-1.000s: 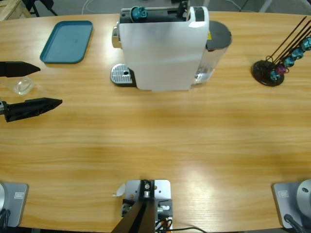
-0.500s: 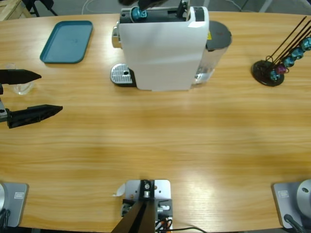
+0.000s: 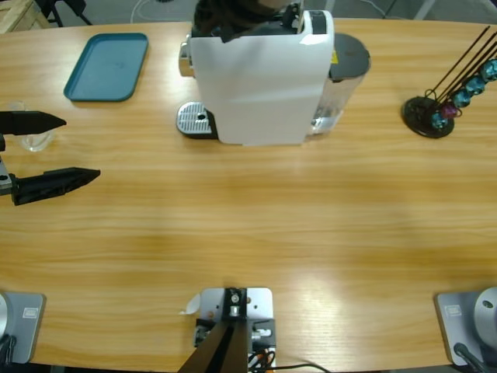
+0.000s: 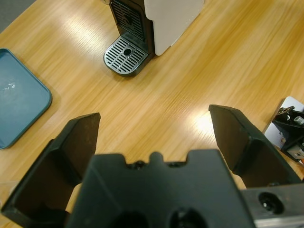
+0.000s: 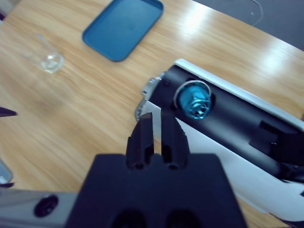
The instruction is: Pour coffee
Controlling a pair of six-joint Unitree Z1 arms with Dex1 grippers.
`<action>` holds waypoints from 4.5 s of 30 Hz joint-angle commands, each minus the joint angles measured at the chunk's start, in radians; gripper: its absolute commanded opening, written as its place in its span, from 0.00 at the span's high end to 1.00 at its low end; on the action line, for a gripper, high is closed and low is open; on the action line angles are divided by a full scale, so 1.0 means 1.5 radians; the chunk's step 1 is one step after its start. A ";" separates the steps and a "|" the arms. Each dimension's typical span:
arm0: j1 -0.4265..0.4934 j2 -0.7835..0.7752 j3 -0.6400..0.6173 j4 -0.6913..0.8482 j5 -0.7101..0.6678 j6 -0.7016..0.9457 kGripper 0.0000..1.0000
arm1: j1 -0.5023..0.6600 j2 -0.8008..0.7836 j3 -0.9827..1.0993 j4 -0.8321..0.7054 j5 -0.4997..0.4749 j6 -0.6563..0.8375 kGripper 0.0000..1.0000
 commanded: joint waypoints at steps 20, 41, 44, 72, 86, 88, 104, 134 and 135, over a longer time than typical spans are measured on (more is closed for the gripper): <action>-0.005 0.023 0.026 -0.015 0.003 -0.009 0.00 | -0.043 0.008 0.001 0.014 -0.024 0.000 1.00; -0.005 0.021 0.029 -0.025 0.001 -0.009 0.00 | -0.008 -0.068 -0.023 0.002 0.050 0.028 1.00; -0.005 0.016 0.029 -0.026 0.000 -0.009 0.00 | -0.008 -0.063 -0.031 0.019 0.057 0.031 0.92; -0.005 0.031 0.033 -0.029 -0.001 -0.009 0.00 | -0.035 0.086 -0.136 0.141 0.031 0.004 1.00; -0.005 0.030 0.035 -0.029 -0.001 -0.009 0.00 | -0.036 0.088 -0.127 0.142 -0.010 0.004 1.00; -0.005 0.030 0.035 -0.029 -0.001 -0.010 0.00 | -0.036 0.085 -0.134 0.141 -0.003 0.000 1.00; -0.005 0.033 0.037 -0.033 -0.002 -0.010 0.00 | -0.036 0.101 -0.134 0.148 0.011 -0.008 1.00; -0.005 0.033 0.029 -0.049 -0.006 -0.008 0.00 | 0.006 -0.043 -0.091 0.151 0.024 -0.050 1.00; -0.005 0.032 0.029 -0.049 -0.006 -0.008 0.00 | 0.006 -0.051 -0.083 0.151 0.043 -0.054 0.96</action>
